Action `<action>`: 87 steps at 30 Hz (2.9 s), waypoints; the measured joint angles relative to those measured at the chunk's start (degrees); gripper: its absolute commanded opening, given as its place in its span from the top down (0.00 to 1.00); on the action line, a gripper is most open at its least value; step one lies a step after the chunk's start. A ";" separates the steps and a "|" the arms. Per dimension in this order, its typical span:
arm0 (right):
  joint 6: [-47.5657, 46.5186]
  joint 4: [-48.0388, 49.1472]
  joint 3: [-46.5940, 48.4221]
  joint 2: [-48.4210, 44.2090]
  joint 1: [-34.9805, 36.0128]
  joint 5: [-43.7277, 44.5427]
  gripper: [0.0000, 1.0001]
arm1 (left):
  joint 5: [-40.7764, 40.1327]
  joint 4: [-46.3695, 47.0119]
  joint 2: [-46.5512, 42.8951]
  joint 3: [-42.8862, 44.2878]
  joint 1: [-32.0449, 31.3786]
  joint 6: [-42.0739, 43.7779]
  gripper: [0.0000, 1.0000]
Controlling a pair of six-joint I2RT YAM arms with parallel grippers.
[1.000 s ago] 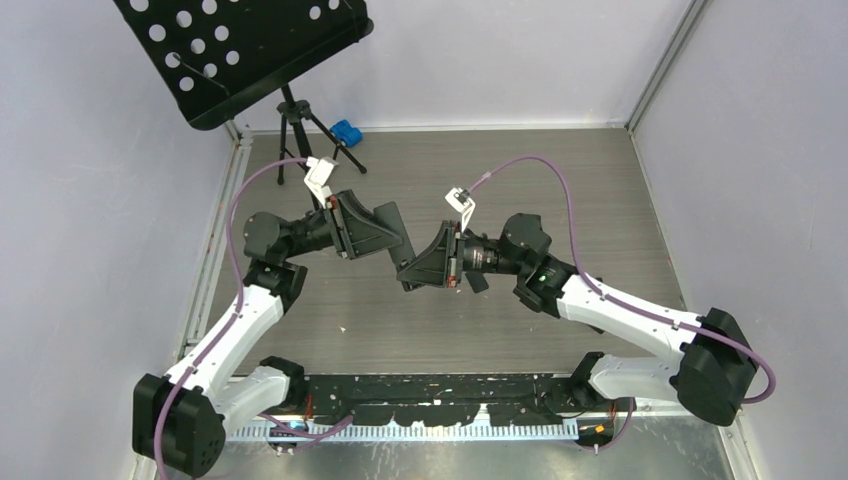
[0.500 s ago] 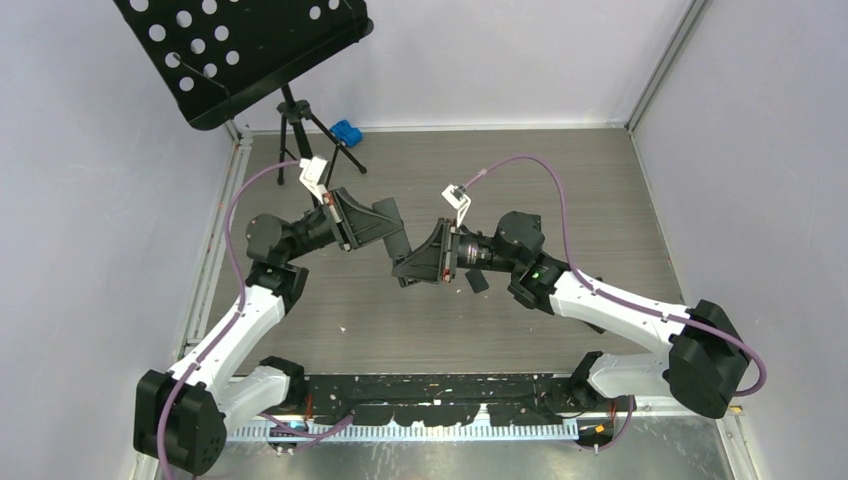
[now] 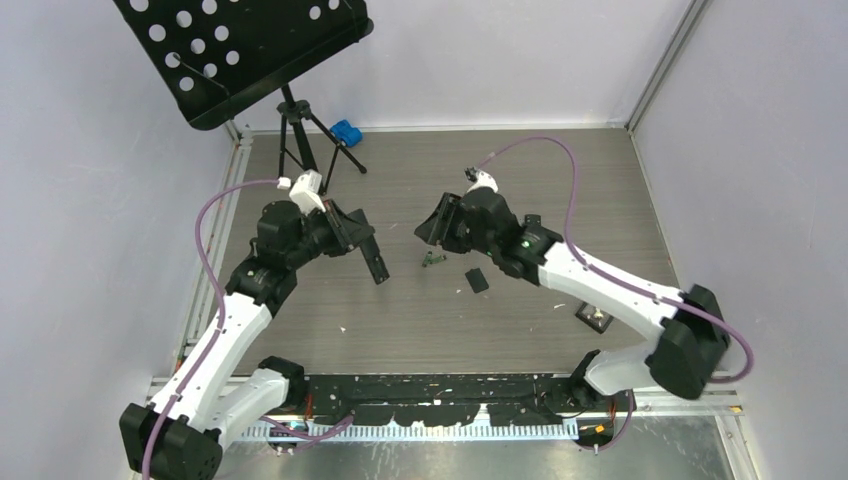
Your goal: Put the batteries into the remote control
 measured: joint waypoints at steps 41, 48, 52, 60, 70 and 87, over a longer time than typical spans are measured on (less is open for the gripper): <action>-2.58 -34.64 37.46 49.18 -1.64 13.55 0.93 | -4.68 -8.98 -0.44 -3.30 0.00 5.27 1.00; -3.91 -34.03 37.62 49.22 -1.64 13.44 1.00 | -4.42 -8.96 -0.44 -3.28 0.00 5.27 1.00; -5.81 -29.88 34.58 46.71 -1.64 13.35 1.00 | -3.82 -8.92 -0.44 -3.30 0.00 5.25 1.00; -9.22 -21.24 23.37 27.93 -1.55 12.48 1.00 | 0.37 -6.88 -0.35 -3.30 0.00 4.81 1.00; -12.87 -7.80 5.95 -5.25 1.73 6.69 1.00 | 12.09 7.13 0.02 -4.94 0.00 -0.35 1.00; -24.94 -3.89 2.93 -13.20 18.99 14.01 1.00 | 20.57 44.98 6.62 -10.91 0.00 -32.28 1.00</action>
